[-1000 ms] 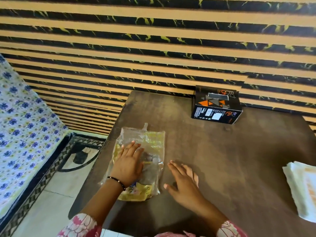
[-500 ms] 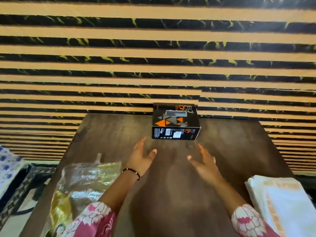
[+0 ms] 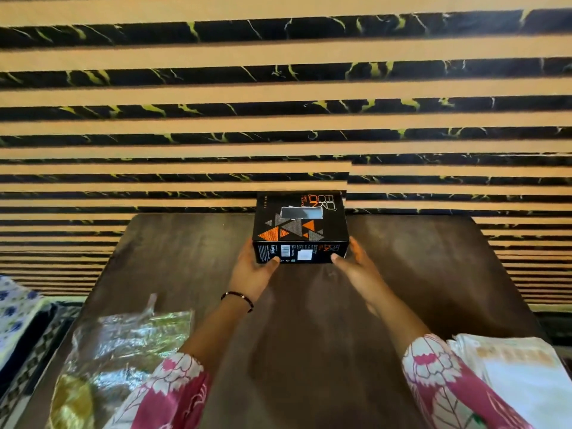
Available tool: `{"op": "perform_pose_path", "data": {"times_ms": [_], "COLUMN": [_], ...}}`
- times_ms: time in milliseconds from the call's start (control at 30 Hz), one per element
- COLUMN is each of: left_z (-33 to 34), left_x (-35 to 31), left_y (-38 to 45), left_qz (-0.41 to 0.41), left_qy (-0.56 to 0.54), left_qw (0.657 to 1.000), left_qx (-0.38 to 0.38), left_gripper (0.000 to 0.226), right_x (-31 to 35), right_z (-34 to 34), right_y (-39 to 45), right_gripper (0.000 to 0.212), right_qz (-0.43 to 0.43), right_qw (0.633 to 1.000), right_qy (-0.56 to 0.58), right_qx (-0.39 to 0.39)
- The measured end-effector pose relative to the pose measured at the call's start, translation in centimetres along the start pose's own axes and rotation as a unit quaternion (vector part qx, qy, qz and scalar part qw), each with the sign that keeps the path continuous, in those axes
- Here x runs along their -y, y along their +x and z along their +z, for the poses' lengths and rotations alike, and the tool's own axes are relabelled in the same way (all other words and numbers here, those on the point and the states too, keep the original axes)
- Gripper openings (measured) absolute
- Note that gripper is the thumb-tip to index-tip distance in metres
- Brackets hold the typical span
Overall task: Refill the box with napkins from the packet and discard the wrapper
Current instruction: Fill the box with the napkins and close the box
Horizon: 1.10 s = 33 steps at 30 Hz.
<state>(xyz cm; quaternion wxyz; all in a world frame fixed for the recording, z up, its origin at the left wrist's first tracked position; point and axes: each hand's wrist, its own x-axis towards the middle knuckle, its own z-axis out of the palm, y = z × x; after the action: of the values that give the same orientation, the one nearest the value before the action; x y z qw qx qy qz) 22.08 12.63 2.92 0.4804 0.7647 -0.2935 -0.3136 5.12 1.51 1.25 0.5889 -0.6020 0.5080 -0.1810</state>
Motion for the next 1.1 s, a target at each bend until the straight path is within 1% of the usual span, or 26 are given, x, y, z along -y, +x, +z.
{"op": "perform_pose_path", "data": {"times_ms": [100, 167, 267, 433, 500, 567, 600, 633, 700, 767, 867, 933, 967, 1033, 1100], "left_z": [-0.3, -0.6, -1.5, -3.4, -4.3, -5.0, -5.3, -5.5, -5.8, -6.0, -6.4, -6.4, -6.2, -5.7, -4.6], "left_x": [1.1, 1.9, 3.4, 5.4, 6.3, 7.5, 8.1, 8.5, 9.3, 10.0, 10.2, 9.7, 9.2, 7.8, 6.2], "left_y": [-1.2, -2.8, -5.4, -11.1, -13.6, -16.1, -17.4, -18.7, -20.7, -21.8, -22.0, -21.6, -21.2, -20.1, -18.8], "left_qz": [0.010, 0.011, 0.002, 0.035, 0.019, 0.004, 0.002, -0.001, -0.013, -0.010, 0.000, 0.024, 0.049, 0.118, 0.185], "left_qy": [-0.016, -0.015, 0.018, 0.079, 0.100, 0.094, 0.081, 0.065, 0.030, 0.005, 0.005, 0.046, 0.078, 0.141, 0.189], "left_qw": [1.000, 1.000, 1.000, 0.996, 0.995, 0.995, 0.996, 0.997, 0.998, 0.998, 0.999, 0.999, 0.996, 0.983, 0.964], "left_qx": [0.002, 0.015, 0.017, 0.030, 0.020, 0.025, 0.033, 0.040, 0.053, 0.056, 0.038, 0.012, -0.002, -0.021, -0.010], "left_gripper": [0.050, 0.054, 0.063, 0.062, 0.069, 0.075, 0.073, 0.067, 0.048, 0.035, 0.033, 0.041, 0.045, 0.049, 0.057], "right_x": [-0.8, -1.7, -3.4, -5.5, -6.3, -7.1, -7.5, -7.9, -9.3, -10.6, -11.3, -10.9, -10.6, -10.1, -9.7], "right_z": [0.1, 0.2, 0.5, 1.1, 1.1, 0.9, 0.8, 0.9, 0.9, 1.0, 0.8, 0.7, 0.6, 0.5, 0.3], "right_y": [-1.7, -3.7, -6.8, -13.0, -15.6, -18.0, -19.2, -20.4, -22.5, -24.3, -25.0, -24.6, -24.2, -23.1, -22.0], "right_gripper": [0.072, 0.072, 0.075, 0.070, 0.067, 0.065, 0.063, 0.062, 0.061, 0.057, 0.044, 0.039, 0.039, 0.040, 0.042], "right_qz": [-0.008, -0.003, 0.009, -0.001, -0.012, -0.019, -0.023, -0.020, -0.009, -0.006, -0.005, -0.013, -0.018, -0.016, -0.019], "right_qw": [0.999, 0.998, 0.999, 0.999, 0.999, 0.998, 0.998, 0.998, 0.996, 0.996, 0.995, 0.995, 0.994, 0.994, 0.995], "right_qy": [0.039, 0.054, 0.045, 0.034, 0.033, 0.038, 0.048, 0.059, 0.085, 0.092, 0.091, 0.087, 0.087, 0.081, 0.073], "right_qx": [0.004, 0.011, 0.017, 0.023, 0.032, 0.036, 0.032, 0.024, -0.002, -0.019, -0.042, -0.052, -0.059, -0.067, -0.063]}}
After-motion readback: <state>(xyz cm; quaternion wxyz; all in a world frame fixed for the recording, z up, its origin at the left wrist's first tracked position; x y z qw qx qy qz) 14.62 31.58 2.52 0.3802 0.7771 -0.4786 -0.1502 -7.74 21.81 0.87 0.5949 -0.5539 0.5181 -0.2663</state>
